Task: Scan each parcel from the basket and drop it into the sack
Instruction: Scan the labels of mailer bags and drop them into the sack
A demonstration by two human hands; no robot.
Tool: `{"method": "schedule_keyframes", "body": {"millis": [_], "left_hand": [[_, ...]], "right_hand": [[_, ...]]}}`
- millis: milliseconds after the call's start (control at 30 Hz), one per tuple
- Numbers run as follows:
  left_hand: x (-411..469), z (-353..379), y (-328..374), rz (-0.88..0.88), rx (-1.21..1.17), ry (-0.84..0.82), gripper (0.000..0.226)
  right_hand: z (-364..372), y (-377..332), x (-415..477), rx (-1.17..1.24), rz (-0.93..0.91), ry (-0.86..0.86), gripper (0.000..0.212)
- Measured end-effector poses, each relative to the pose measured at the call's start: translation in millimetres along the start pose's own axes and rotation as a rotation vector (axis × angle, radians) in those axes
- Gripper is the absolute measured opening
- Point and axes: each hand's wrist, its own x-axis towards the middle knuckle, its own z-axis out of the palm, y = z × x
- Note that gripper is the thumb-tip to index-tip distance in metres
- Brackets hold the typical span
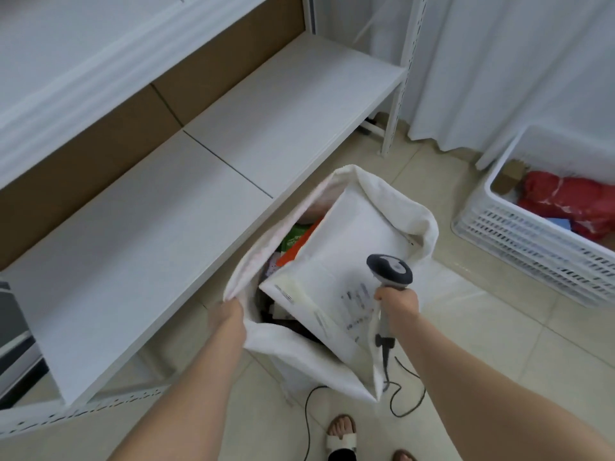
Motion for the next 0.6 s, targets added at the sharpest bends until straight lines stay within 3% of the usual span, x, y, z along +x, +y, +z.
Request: {"method": "schedule_keyframes", "body": {"millis": [67,200,300,433,500,600], "left_hand": [[-1,-15,16,0.05,-0.001,0.03,0.047],[-10,-24,17,-0.013,-0.047,-0.113,0.046],[-24,-17,-7,-0.088,-0.127,-0.175,0.052],[-30,-8,-21,-0.204,-0.254,-0.28,0.029],[-30,-11,-14,-0.16,-0.29,-0.218,0.029],[-39,-41,-4,-0.013,-0.264,0.024,0.027]], "right_hand": [[-1,-16,-11,0.143,-0.047,-0.024,0.011],[13,-34,-35,0.341,-0.096,-0.15,0.028],[24,-34,-43,0.348,-0.075,-0.206,0.027],[28,-28,-50,0.221,-0.059,-0.242,0.021],[27,-27,-53,0.16,-0.071,-0.244,0.02],[31,-34,-69,0.119,-0.106,-0.277,0.021]]}}
